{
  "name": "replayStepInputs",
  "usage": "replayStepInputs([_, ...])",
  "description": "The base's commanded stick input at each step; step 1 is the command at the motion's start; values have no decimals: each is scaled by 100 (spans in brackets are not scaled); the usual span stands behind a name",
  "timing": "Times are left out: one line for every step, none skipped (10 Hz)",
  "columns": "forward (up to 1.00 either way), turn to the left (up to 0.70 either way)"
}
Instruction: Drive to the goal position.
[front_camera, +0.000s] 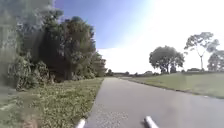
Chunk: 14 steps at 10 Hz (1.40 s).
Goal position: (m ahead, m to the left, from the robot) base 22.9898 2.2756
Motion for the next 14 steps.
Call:
replayStepInputs([70, 0])
replayStepInputs([70, 0])
replayStepInputs([70, 0])
replayStepInputs([70, 0])
replayStepInputs([70, 0])
replayStepInputs([70, 0])
replayStepInputs([70, 10])
replayStepInputs([70, 35])
replayStepInputs([70, 35])
replayStepInputs([70, 7])
replayStepInputs([70, 0])
replayStepInputs([70, 0])
replayStepInputs([70, 0])
replayStepInputs([70, 0])
